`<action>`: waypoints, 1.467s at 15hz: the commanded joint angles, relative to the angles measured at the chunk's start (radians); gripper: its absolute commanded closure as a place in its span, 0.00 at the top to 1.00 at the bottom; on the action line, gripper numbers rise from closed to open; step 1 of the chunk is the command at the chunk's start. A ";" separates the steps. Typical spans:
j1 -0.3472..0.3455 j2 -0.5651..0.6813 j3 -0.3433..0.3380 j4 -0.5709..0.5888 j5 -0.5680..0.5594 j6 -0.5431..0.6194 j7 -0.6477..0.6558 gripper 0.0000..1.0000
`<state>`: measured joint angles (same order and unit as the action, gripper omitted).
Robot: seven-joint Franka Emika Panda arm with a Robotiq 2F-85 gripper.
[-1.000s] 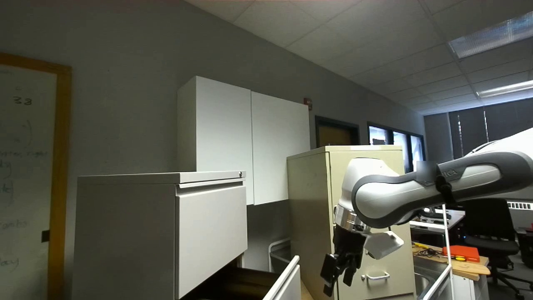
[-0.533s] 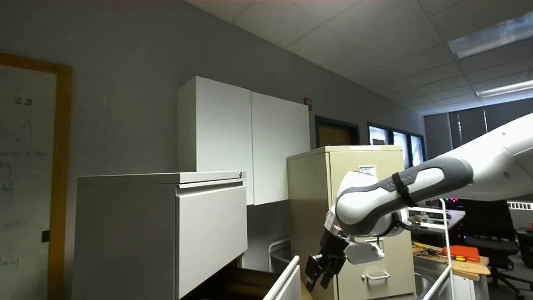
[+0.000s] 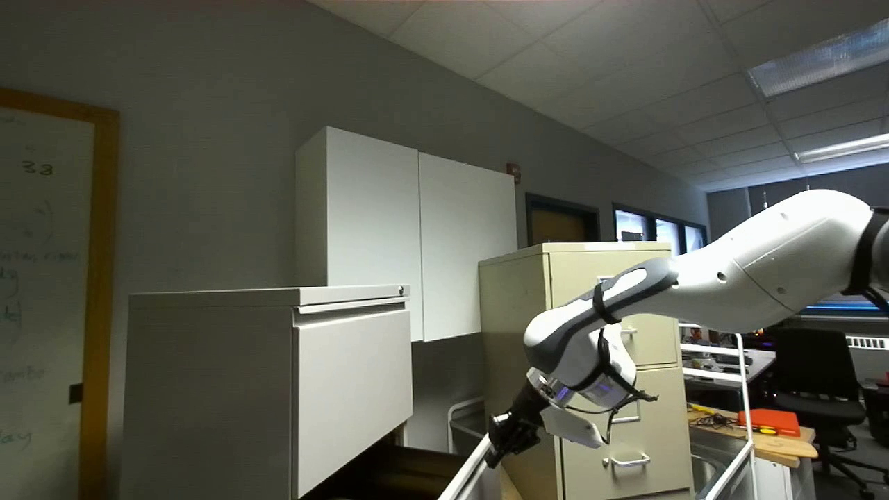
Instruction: Close the bottom drawer
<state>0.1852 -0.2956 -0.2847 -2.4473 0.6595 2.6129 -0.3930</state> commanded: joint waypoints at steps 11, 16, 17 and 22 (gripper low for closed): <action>-0.002 0.271 0.014 0.224 0.692 -0.141 -0.429 0.00; -0.099 0.371 0.147 0.346 0.800 -0.179 -0.458 0.00; -0.109 0.392 0.168 0.369 0.810 -0.183 -0.457 0.00; -0.135 0.493 0.234 0.494 0.801 -0.192 -0.437 0.00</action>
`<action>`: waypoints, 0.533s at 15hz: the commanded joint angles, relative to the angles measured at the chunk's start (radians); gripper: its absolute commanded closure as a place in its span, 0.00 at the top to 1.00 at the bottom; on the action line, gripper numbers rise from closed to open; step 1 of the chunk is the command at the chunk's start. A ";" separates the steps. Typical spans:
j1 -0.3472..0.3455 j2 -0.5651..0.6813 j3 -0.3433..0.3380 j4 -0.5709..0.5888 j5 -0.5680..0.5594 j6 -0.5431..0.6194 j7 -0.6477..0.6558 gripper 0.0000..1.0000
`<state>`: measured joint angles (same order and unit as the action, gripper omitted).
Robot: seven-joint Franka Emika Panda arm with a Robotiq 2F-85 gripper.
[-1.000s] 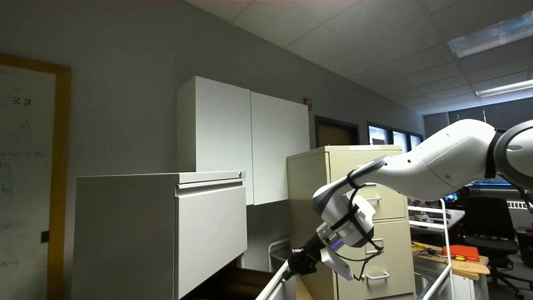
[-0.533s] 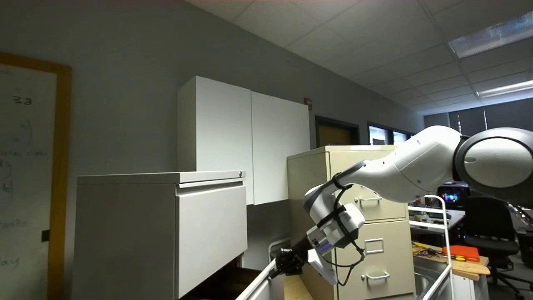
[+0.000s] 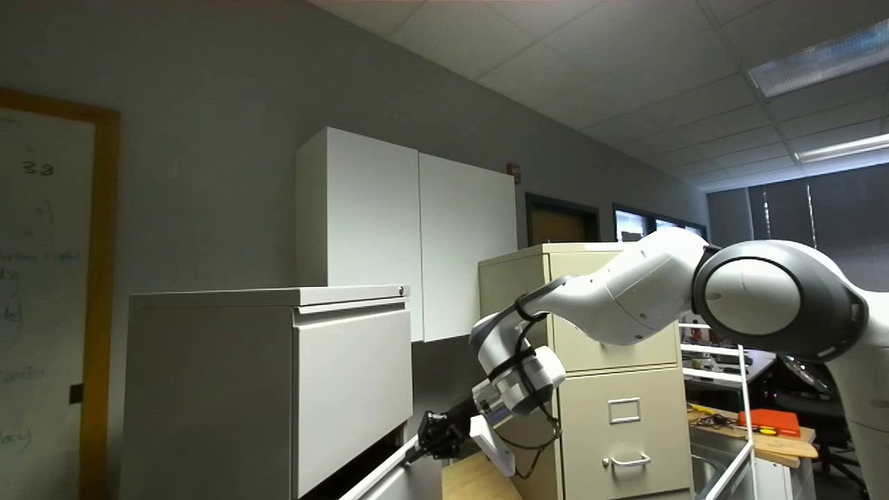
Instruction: Close the bottom drawer
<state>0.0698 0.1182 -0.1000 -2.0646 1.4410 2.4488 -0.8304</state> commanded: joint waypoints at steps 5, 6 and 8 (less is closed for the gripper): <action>-0.017 0.169 0.089 0.254 -0.005 -0.047 0.023 0.00; -0.015 0.186 0.095 0.279 -0.013 -0.047 0.029 0.00; -0.014 0.216 0.109 0.329 -0.020 -0.061 0.037 0.00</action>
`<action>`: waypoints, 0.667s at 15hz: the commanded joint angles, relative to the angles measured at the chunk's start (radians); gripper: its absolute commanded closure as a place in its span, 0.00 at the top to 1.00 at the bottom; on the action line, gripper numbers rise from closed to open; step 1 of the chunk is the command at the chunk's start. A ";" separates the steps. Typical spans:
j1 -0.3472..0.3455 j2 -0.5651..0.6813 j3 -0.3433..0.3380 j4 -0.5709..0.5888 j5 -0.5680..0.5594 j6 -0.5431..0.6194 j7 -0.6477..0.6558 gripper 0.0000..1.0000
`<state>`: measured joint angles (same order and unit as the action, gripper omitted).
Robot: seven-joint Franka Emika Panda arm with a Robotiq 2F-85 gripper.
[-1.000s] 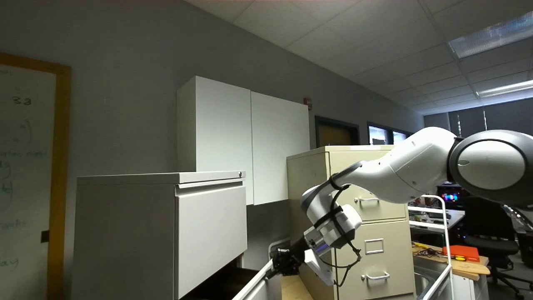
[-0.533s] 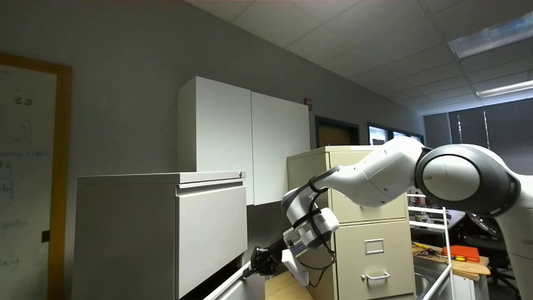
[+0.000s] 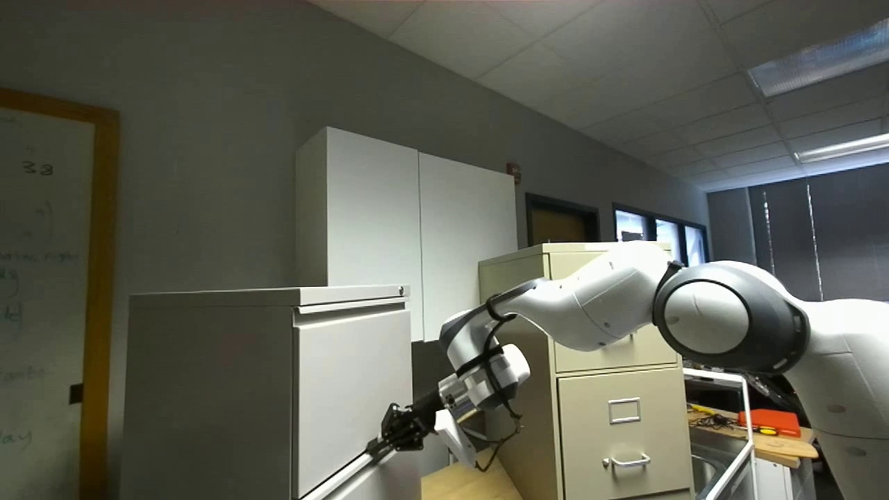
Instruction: Close the bottom drawer
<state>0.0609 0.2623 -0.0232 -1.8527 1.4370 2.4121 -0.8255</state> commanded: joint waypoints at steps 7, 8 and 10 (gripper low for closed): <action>-0.032 0.066 0.024 0.110 -0.068 -0.068 0.038 0.00; -0.040 0.063 0.019 0.099 -0.073 -0.072 0.033 0.00; -0.050 0.032 0.005 0.055 -0.097 -0.062 0.033 0.00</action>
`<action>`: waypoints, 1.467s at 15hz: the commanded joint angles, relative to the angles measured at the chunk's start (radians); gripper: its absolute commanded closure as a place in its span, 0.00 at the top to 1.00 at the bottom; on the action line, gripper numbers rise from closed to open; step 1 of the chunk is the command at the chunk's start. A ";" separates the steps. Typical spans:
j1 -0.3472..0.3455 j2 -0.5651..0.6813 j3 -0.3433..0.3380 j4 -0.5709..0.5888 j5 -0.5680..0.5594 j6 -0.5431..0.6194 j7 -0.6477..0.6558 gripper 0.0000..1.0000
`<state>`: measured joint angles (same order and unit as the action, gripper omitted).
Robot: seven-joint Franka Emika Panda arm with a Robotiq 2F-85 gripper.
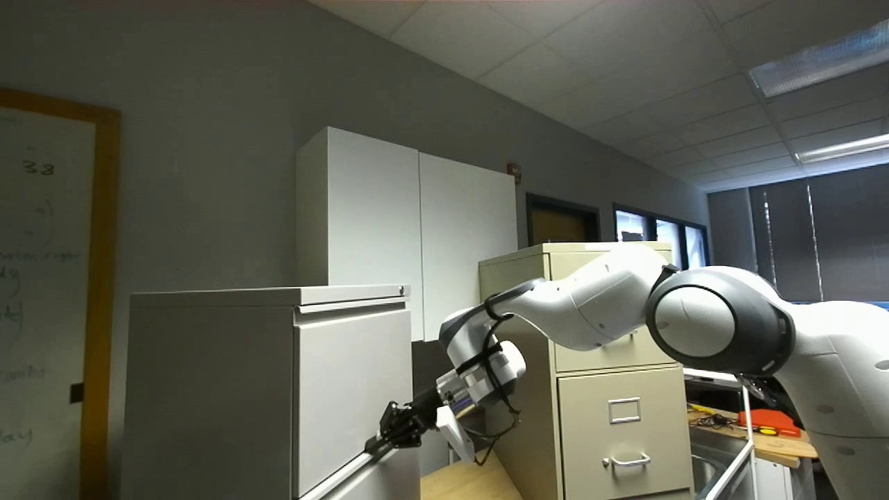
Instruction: Close the bottom drawer
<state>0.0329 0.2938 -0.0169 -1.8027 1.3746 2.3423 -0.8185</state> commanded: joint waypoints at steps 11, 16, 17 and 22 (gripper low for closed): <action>-0.168 -0.059 -0.075 -0.192 0.024 0.020 -0.040 0.00; -0.137 -0.027 -0.046 -0.167 0.044 0.016 -0.026 0.00; -0.129 -0.020 -0.038 -0.157 0.049 0.012 -0.023 0.00; -0.093 0.001 -0.009 -0.106 0.086 0.006 -0.022 0.00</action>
<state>-0.0713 0.2723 -0.0403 -1.9573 1.4317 2.3593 -0.8376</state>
